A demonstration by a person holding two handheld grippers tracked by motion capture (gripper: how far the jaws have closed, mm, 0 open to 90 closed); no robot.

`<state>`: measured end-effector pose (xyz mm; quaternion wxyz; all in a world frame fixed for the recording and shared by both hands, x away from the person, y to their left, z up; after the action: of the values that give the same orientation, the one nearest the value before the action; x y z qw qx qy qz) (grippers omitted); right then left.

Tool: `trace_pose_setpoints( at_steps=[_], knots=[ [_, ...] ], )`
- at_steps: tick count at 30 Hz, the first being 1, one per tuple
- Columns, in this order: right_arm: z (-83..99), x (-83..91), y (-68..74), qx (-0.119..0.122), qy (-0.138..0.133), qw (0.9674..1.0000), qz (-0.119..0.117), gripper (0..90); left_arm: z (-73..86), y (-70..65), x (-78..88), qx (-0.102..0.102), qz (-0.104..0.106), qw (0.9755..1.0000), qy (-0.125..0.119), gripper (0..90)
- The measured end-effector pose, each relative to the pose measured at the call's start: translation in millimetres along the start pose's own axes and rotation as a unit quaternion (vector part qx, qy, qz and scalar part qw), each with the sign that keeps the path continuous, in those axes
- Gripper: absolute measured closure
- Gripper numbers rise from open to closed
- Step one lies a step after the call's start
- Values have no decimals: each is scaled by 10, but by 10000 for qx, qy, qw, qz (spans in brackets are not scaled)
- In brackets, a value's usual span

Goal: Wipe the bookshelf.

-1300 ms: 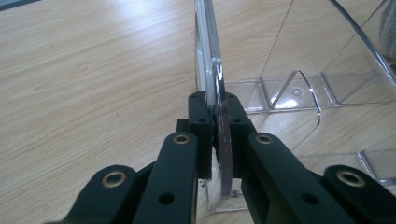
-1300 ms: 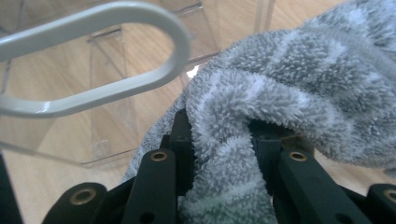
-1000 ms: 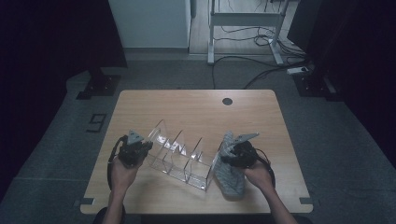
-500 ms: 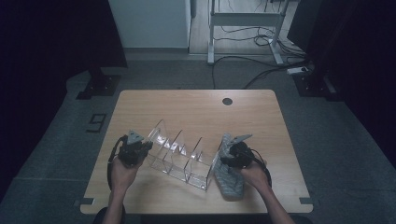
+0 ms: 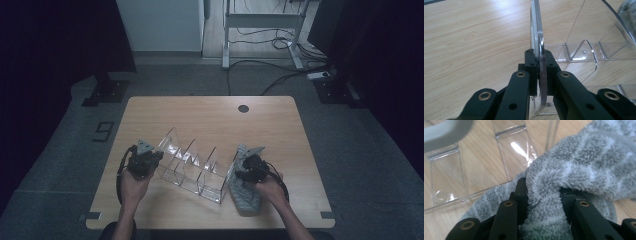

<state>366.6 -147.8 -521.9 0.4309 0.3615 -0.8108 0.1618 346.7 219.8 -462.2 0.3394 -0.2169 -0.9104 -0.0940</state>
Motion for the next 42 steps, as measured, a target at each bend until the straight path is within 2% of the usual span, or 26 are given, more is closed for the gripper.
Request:
trace_pose_setpoints(
  at_steps=[8,21,28,42],
  knots=[
    [32,38,155,231,55,9996,-121,678,2,-9,-3,61,-40,10000,-11,856],
    [105,91,381,424,101,9981,-429,677,1,-25,-6,70,-110,9999,-10,856],
    [161,120,532,530,145,9962,-670,677,-2,-40,-8,45,-166,9999,2,855],
    [241,185,825,786,202,9919,-980,676,-9,-57,-11,32,-241,9997,39,851]
  ],
)
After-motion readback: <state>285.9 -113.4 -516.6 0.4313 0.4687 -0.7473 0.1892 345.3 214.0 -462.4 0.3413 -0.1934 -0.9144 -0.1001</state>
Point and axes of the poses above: each handheld gripper's, and its own axes: x roughly backward along the jaws, z roughly out of its underside, y roughly to its left, the point moved 1 cm from there along -x, roughly forward along the jaws, and after that the axes turned 1 degree about y, right-handed, at the moved point
